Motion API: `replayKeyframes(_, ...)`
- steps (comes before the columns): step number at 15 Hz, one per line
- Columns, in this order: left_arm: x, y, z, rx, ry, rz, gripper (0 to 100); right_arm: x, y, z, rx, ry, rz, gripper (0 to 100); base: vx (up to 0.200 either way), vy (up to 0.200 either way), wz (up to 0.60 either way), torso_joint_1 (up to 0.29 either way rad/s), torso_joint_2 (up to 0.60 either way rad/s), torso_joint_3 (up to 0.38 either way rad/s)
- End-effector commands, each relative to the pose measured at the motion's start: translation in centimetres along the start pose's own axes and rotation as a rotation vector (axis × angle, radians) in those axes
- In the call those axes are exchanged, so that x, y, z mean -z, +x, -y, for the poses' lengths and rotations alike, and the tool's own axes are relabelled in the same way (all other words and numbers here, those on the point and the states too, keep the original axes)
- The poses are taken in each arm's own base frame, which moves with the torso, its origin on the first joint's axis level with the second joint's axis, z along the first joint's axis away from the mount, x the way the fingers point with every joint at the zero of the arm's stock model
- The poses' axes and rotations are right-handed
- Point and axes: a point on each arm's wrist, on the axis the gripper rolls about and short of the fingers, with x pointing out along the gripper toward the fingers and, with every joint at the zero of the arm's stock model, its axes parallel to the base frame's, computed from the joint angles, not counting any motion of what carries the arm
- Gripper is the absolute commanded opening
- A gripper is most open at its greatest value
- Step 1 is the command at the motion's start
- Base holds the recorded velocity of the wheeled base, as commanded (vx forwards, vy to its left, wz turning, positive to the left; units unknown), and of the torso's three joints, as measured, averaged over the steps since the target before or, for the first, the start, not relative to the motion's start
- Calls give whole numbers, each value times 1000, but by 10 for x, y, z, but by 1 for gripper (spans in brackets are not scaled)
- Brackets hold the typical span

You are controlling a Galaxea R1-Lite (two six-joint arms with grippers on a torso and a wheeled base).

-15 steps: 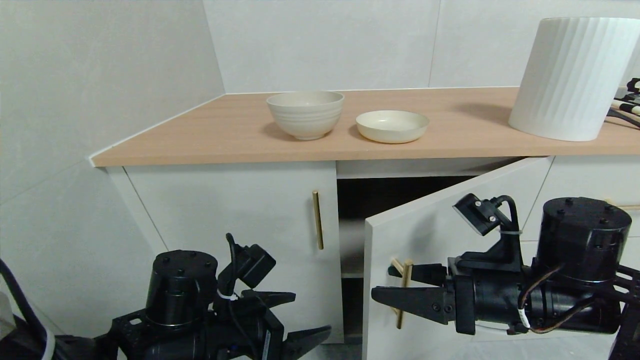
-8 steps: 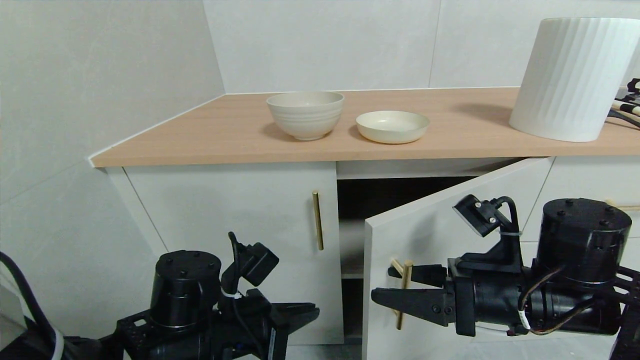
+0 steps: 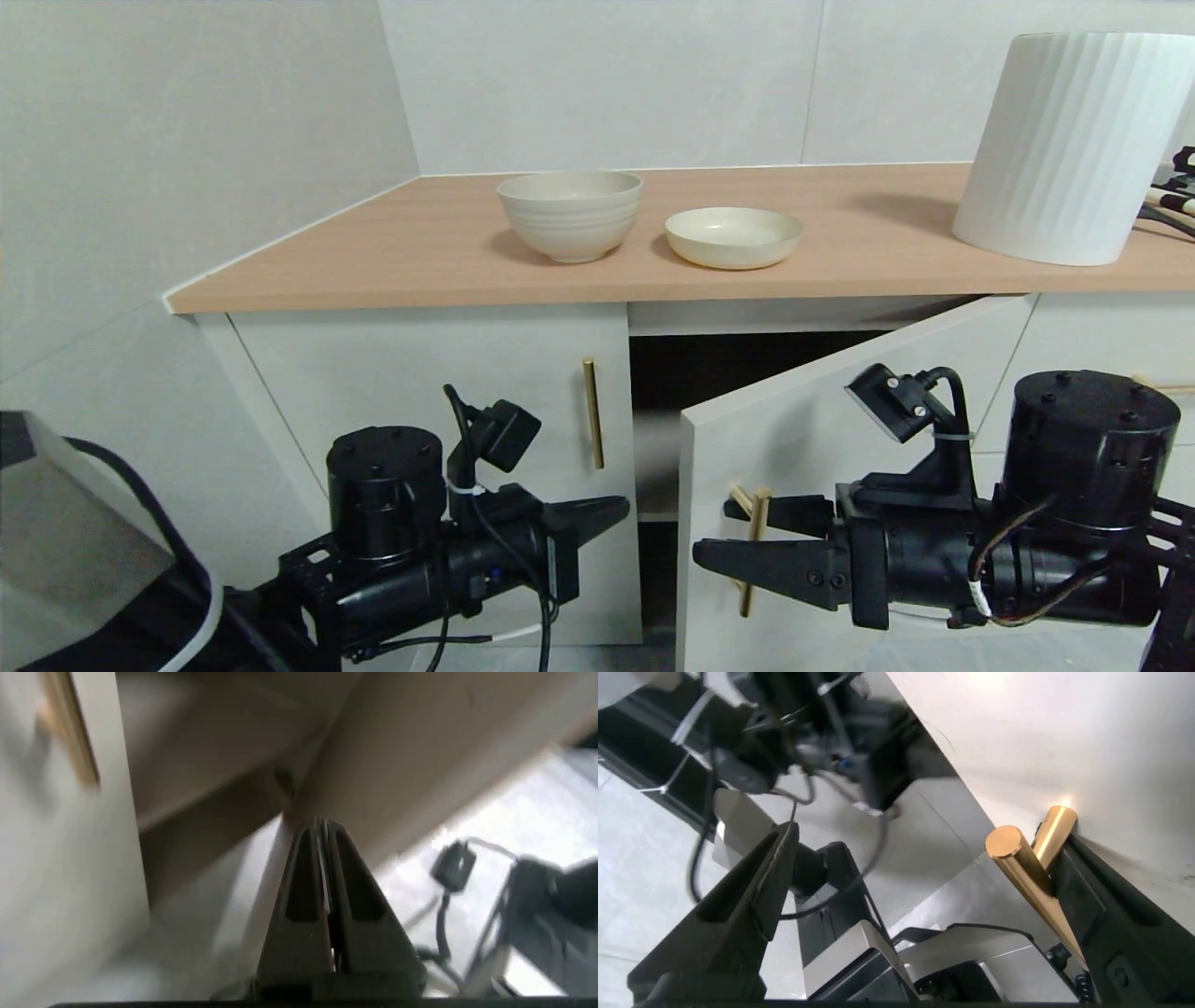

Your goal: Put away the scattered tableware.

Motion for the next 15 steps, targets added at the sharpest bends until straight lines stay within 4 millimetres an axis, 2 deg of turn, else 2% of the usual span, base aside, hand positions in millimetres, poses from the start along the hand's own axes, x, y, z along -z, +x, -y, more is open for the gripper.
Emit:
replayKeyframes(1, -3, 29, -10, 8, 9, 12, 0, 0, 0, 0, 0, -1, 2, 100, 0, 0, 0, 0, 0, 0)
replayKeyframes(3, -8, 39, -9, 27, 20, 37, 0, 0, -1, 0, 1, 1, 0, 100, 0, 0, 0, 0, 0, 0)
replayKeyframes(4, -3, 49, -12, 29, 24, 36, 0, 2, -1, 0, 3, 3, -4, 100, 0, 0, 0, 0, 0, 0)
replayKeyframes(8, 5, 69, 5, 38, 68, 119, 0, 1, -4, 5, 28, 3, 6, 100, 0, 0, 0, 0, 0, 0)
replayKeyframes(12, 11, 77, 18, 76, 84, 138, 0, 5, -27, 19, 114, -61, 19, 100, 0, 0, 0, 0, 0, 0)
replayKeyframes(15, 15, 79, 23, 94, 91, 147, 0, 10, -29, 23, 131, -64, 2, 100, 0, 0, 0, 0, 0, 0)
